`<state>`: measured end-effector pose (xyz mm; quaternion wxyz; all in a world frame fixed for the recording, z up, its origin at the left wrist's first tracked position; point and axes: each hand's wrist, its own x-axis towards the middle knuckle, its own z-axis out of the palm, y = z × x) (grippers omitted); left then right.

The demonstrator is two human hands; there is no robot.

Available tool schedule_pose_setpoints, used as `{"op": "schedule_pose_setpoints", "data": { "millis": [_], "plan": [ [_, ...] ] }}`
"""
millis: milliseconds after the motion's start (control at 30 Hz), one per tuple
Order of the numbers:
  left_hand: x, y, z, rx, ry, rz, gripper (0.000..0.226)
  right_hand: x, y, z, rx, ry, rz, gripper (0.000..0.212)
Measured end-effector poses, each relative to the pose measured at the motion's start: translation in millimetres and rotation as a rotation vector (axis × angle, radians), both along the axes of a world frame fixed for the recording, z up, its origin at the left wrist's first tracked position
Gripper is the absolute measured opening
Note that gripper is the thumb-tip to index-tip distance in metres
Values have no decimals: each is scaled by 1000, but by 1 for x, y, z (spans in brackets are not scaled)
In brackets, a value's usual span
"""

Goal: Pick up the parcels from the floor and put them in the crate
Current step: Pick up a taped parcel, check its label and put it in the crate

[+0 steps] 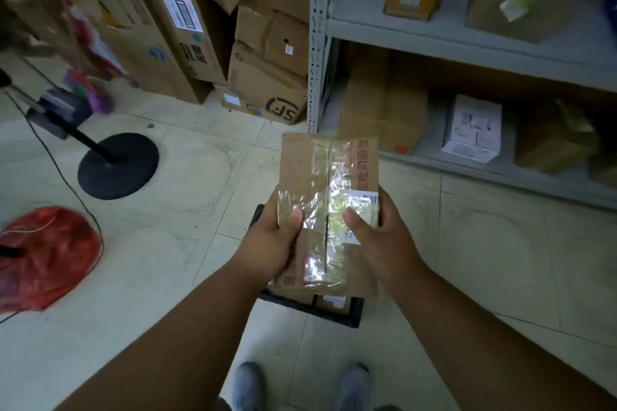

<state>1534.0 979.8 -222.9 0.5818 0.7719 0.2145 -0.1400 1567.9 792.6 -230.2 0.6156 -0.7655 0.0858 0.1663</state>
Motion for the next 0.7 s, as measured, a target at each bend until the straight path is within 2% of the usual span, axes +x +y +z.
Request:
{"op": "schedule_pose_setpoints", "data": {
  "millis": [133,300,367,467,567,700],
  "plan": [
    [-7,7,-93,-33,63,-30,23,-12,11,-100,-26,115,-45,53],
    [-15,28,-242,57,146,35,20,-21,49,-256,-85,278,-86,41],
    [-18,41,-298,76,202,73,22,-24,69,-314,-118,309,-81,40],
    [-17,70,-372,136,270,99,33,-18,100,-383,-300,244,-6,31],
    [-9,97,-419,254,282,86,50,-5,129,-435,-370,121,35,30],
    [13,127,-445,379,251,44,39,3,158,-477,-369,161,56,28]
  ]
}}
